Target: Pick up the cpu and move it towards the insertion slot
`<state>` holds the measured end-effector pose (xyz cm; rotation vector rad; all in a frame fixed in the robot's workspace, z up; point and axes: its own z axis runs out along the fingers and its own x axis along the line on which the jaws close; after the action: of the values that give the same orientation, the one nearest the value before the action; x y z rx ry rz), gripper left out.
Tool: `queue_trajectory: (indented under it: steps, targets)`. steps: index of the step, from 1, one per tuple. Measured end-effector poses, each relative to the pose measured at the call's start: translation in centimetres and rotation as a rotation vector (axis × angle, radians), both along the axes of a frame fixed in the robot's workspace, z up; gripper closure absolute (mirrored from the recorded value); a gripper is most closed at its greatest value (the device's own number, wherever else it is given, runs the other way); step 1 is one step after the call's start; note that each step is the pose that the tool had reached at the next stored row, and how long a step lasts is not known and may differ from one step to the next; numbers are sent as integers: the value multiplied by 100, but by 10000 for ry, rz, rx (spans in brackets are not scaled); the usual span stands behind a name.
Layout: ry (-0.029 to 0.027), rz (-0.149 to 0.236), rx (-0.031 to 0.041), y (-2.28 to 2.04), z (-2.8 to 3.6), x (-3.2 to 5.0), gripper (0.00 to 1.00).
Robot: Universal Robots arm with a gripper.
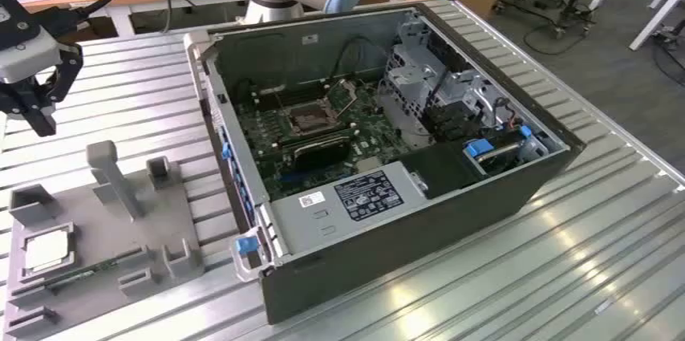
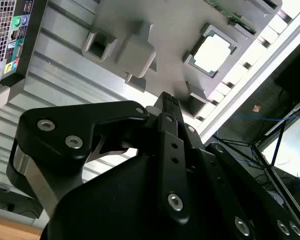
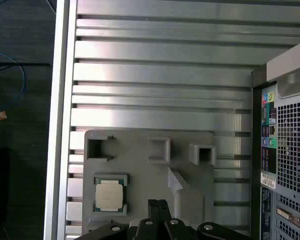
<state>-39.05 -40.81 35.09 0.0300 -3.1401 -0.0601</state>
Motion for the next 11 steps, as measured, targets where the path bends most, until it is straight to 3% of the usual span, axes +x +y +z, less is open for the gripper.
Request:
queue_trajectory:
  steps: [11]
  targets:
    - [0, 0, 0, 0, 0, -14, 89]
